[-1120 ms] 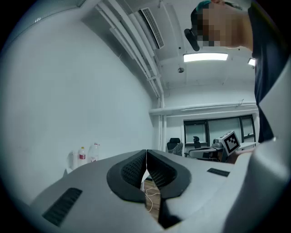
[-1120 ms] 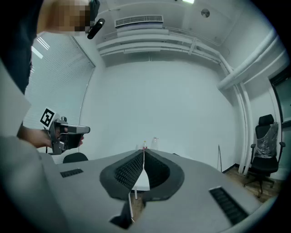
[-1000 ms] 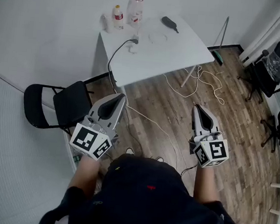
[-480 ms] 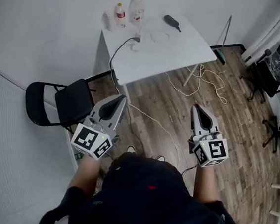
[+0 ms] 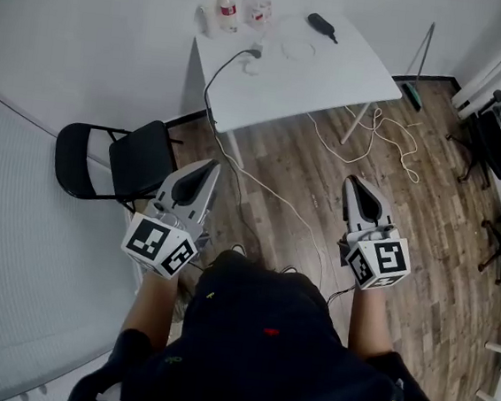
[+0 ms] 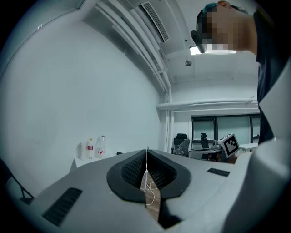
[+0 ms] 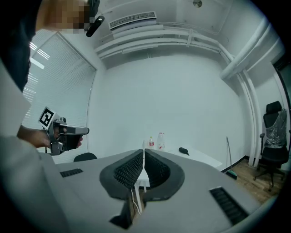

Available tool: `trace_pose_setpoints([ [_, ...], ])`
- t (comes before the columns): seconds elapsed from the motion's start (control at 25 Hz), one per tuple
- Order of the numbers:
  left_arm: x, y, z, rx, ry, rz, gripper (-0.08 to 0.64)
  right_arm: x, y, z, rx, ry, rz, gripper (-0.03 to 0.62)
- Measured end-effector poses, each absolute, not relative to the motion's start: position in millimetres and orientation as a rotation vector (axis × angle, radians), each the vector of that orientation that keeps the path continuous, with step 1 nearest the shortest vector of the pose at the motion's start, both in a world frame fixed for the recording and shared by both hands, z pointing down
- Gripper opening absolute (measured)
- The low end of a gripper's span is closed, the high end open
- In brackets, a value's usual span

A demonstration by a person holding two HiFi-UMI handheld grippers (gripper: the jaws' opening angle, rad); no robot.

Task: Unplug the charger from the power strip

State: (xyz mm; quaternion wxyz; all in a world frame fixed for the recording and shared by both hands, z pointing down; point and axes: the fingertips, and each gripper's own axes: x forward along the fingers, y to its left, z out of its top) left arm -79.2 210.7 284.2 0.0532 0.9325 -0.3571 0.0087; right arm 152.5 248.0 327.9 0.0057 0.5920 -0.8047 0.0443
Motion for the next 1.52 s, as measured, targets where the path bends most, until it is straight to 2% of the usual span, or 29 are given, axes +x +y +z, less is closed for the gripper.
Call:
trace_pose_setpoints([
  [0.52,-78,205,306,2.759,-1.181,0.055,0.023,168,233,362,1.781,-2.539,0.228,0.026],
  [0.88,-76,103,312,2.808,-1.073,0.001,0.023,158,143,359,1.817,-2.455,0.16,0.026],
  [1.52,-142,-95,335,2.846,-0.944,0.089,0.023,75,-49,366,1.839,-2.39,0.208,0.026],
])
